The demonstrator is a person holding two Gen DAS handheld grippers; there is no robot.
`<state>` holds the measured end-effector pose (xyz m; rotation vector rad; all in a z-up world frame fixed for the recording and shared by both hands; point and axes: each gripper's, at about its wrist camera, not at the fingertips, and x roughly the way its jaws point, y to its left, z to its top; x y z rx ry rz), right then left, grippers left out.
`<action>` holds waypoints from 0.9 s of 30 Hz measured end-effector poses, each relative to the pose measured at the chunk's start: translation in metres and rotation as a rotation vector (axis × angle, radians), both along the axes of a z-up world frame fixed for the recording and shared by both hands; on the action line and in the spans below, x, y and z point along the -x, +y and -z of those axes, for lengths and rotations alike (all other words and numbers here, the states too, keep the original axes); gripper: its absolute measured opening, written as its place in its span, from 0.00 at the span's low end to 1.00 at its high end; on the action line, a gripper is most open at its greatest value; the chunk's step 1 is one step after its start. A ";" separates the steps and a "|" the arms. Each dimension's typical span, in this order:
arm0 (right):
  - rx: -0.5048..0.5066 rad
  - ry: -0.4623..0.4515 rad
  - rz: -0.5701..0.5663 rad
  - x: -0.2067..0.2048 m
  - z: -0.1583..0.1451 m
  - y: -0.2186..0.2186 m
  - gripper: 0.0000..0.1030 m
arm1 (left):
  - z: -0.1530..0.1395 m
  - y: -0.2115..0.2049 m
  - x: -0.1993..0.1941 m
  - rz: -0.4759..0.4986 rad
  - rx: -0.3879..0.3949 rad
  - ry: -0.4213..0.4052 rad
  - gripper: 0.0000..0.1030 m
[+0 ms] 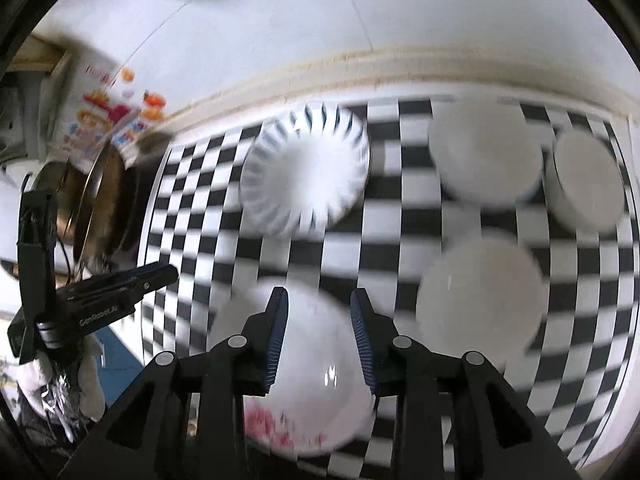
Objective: Organize plates and bowls
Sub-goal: 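Carry the stack onto the blue-striped plate and grip its rim too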
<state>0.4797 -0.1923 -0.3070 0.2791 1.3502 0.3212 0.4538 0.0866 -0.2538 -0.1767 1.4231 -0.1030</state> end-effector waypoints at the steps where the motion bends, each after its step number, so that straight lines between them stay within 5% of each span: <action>1: 0.002 -0.001 0.006 -0.015 0.002 0.000 0.35 | 0.006 0.003 -0.013 -0.012 0.007 0.014 0.27; 13: 0.094 0.131 -0.017 -0.175 0.088 0.021 0.35 | 0.086 0.013 -0.102 -0.100 0.094 0.169 0.26; 19: 0.124 0.211 -0.055 -0.200 0.123 0.027 0.34 | 0.114 0.004 -0.111 -0.083 0.123 0.229 0.26; 23: 0.118 0.238 -0.070 -0.202 0.136 0.029 0.17 | 0.115 -0.002 -0.111 -0.069 0.093 0.208 0.21; 27: 0.111 0.202 -0.074 -0.198 0.132 0.028 0.14 | 0.110 -0.006 -0.111 -0.060 0.046 0.181 0.21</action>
